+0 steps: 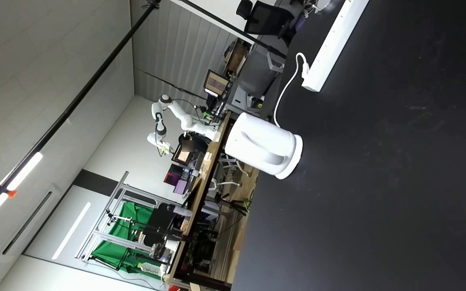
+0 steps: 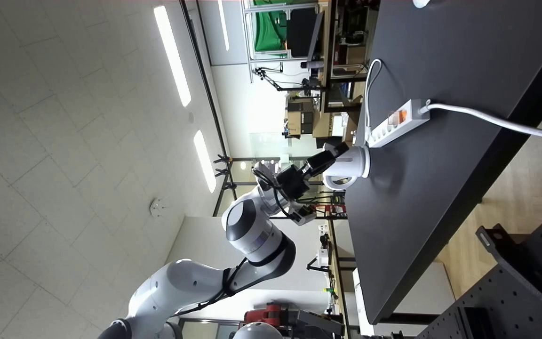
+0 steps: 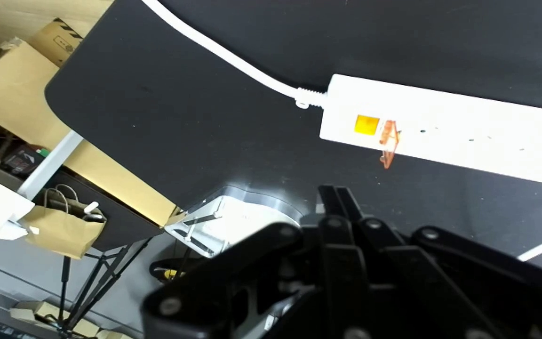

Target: Turn on the switch on the extension cord

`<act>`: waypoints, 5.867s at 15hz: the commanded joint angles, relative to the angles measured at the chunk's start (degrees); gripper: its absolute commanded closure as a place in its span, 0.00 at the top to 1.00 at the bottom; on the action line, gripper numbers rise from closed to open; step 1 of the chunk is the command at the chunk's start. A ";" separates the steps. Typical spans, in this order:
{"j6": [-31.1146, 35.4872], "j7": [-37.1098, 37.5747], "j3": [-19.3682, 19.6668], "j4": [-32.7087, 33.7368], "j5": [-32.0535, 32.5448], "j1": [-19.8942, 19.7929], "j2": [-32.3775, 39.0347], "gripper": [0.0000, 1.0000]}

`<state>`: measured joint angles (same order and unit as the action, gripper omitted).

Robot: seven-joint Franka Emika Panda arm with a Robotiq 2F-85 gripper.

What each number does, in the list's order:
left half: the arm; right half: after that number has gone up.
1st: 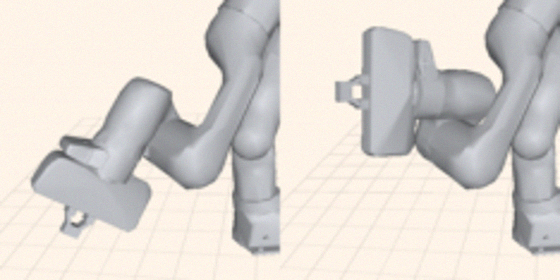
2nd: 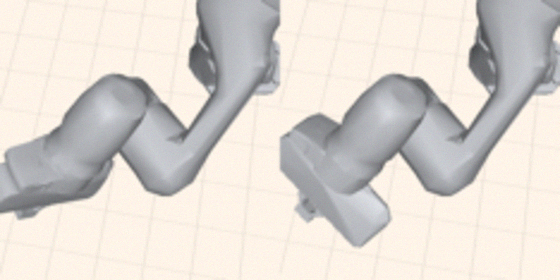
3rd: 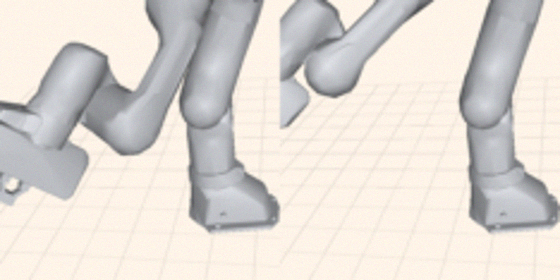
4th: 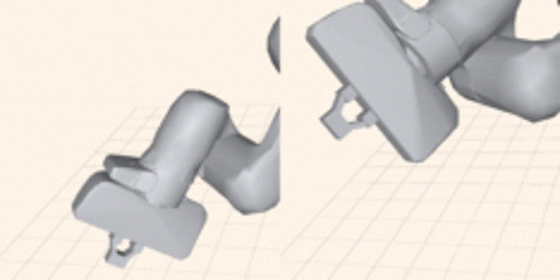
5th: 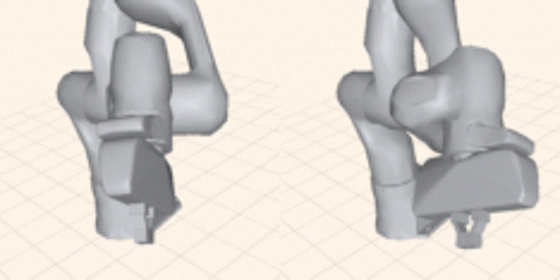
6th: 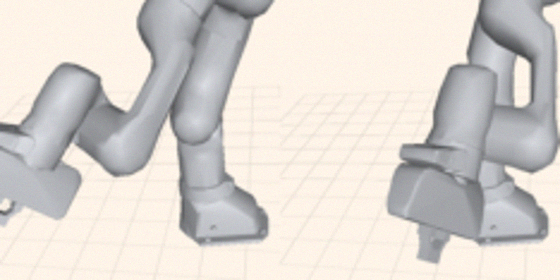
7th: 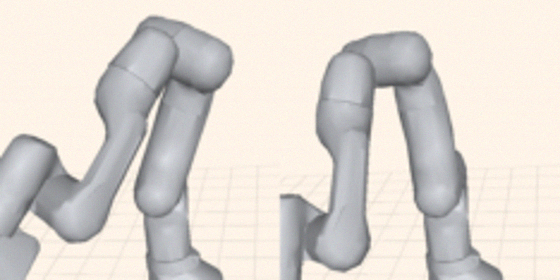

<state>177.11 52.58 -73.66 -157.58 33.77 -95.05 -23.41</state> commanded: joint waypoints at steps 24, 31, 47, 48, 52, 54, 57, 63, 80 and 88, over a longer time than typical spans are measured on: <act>13.93 1.71 -39.19 10.72 -6.96 -44.29 -2.83 0.00; 14.65 -6.79 -53.81 12.11 -20.52 -53.62 -5.55 0.00; 12.35 -22.58 -58.96 16.96 -45.37 -53.42 -13.67 0.00; 12.21 -22.98 -59.08 17.00 -45.98 -53.50 -13.61 0.00; 8.70 -25.67 -57.89 17.33 -45.98 -53.78 -9.84 0.00; 5.96 -27.51 -56.82 17.97 -45.67 -53.84 -8.01 0.00; 2.02 -30.69 -54.54 19.67 -45.76 -53.87 -6.67 0.00; -5.97 -35.98 -51.93 21.43 -47.11 -53.77 -5.05 0.00; -1.42 -56.91 -60.66 21.08 -72.18 -54.18 -7.72 0.00; 0.35 -58.18 -62.16 21.73 -76.21 -54.03 -11.98 0.00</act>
<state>177.18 -5.24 -136.15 -137.02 -41.74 -148.80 -33.16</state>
